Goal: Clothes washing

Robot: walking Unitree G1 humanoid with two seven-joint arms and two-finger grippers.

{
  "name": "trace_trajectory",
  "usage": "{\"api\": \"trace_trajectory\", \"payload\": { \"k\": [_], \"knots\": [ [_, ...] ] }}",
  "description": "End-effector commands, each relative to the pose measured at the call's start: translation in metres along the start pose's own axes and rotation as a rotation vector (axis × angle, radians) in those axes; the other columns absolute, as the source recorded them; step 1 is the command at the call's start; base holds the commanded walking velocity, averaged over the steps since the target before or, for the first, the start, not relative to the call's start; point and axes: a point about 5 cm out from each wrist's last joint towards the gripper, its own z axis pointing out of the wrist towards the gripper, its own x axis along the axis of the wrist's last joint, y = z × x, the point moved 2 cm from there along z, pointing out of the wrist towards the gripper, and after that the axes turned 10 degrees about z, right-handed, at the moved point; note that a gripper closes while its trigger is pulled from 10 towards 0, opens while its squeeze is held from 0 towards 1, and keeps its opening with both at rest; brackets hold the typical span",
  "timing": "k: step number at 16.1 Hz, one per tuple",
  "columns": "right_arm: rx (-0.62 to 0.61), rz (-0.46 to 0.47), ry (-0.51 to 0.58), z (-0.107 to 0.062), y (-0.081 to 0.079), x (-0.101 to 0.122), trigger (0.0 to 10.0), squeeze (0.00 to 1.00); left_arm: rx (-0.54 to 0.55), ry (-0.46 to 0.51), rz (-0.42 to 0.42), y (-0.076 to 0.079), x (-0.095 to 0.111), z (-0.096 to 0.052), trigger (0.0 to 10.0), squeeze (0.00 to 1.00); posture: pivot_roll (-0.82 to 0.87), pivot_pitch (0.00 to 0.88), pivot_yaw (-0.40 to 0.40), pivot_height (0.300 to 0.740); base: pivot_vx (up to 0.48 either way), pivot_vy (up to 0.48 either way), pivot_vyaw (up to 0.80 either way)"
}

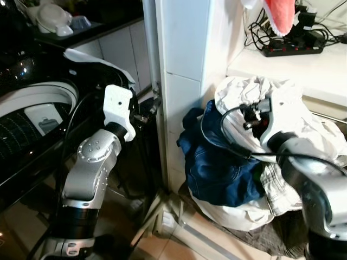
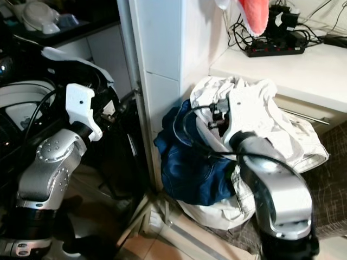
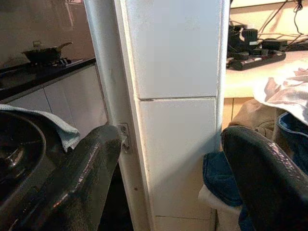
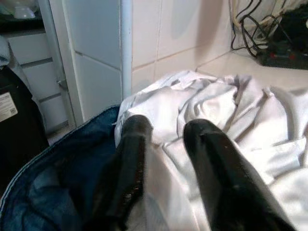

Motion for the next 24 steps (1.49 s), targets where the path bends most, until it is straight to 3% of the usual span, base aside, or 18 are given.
{"api": "trace_trajectory", "payload": {
  "k": [1, 4, 6, 9, 10, 15, 16, 17, 18, 21, 24],
  "knots": [
    [-0.027, -0.002, -0.017, -0.001, 0.008, 0.007, 10.0, 1.00, 0.025, 0.037, 0.018, -0.009, 0.011, -0.001, 10.0, 0.00, -0.06, 0.000, 0.029, 0.740, 0.000, 0.000, 0.00],
    [-0.050, -0.025, -0.039, 0.001, 0.024, 0.020, 10.0, 1.00, -0.051, 0.076, 0.080, -0.006, 0.012, -0.011, 10.0, 0.00, -0.05, 0.000, 0.018, 0.740, 0.000, 0.000, 0.00],
    [-0.119, 0.009, -0.077, 0.008, 0.052, 0.020, 10.0, 1.00, -0.181, 0.100, 0.101, -0.002, 0.018, -0.016, 10.0, 0.00, -0.05, 0.000, 0.012, 0.740, 0.000, 0.000, 0.00],
    [-0.186, 0.014, -0.121, 0.011, 0.075, 0.020, 10.0, 1.00, -0.251, 0.091, 0.083, 0.004, 0.020, -0.018, 10.0, 0.00, -0.04, 0.000, 0.013, 0.740, 0.000, 0.000, 0.00],
    [-0.204, 0.020, -0.140, 0.010, 0.084, 0.021, 10.0, 1.00, -0.233, 0.063, 0.050, 0.006, 0.016, -0.017, 10.0, 0.00, -0.04, 0.000, 0.012, 0.740, 0.000, 0.000, 0.00],
    [-0.189, 0.038, -0.141, 0.011, 0.090, 0.017, 10.0, 1.00, -0.115, 0.012, 0.038, 0.011, 0.006, -0.009, 10.0, 0.00, -0.04, 0.000, 0.013, 0.740, 0.000, 0.000, 0.00],
    [-0.156, 0.022, -0.127, 0.011, 0.084, 0.020, 10.0, 0.55, -0.105, 0.010, 0.048, 0.010, 0.008, -0.005, 10.0, 0.00, -0.06, 0.000, 0.030, 0.740, 0.000, 0.000, 0.00],
    [-0.143, 0.010, -0.118, 0.011, 0.082, 0.022, 10.0, 0.24, -0.091, 0.009, 0.041, 0.008, 0.009, -0.003, 10.0, 0.00, -0.06, 0.000, 0.031, 0.740, 0.000, 0.000, 0.00],
    [-0.116, 0.005, -0.107, 0.012, 0.076, 0.025, 10.0, 0.00, -0.056, 0.002, 0.024, 0.002, 0.008, -0.001, 10.0, 0.00, -0.05, 0.000, 0.026, 0.740, 0.000, 0.000, 0.00],
    [-0.089, 0.016, -0.117, 0.020, 0.059, 0.016, 10.0, 0.00, 0.017, -0.011, 0.065, -0.018, 0.002, -0.011, 10.0, 0.00, -0.03, 0.000, 0.006, 0.740, 0.000, 0.000, 0.00],
    [-0.035, 0.002, -0.130, 0.024, 0.045, 0.011, 10.0, 0.00, 0.060, 0.012, 0.046, -0.022, 0.007, -0.013, 10.0, 0.00, 0.00, 0.000, -0.010, 0.740, 0.000, 0.000, 0.00]
  ]
}}
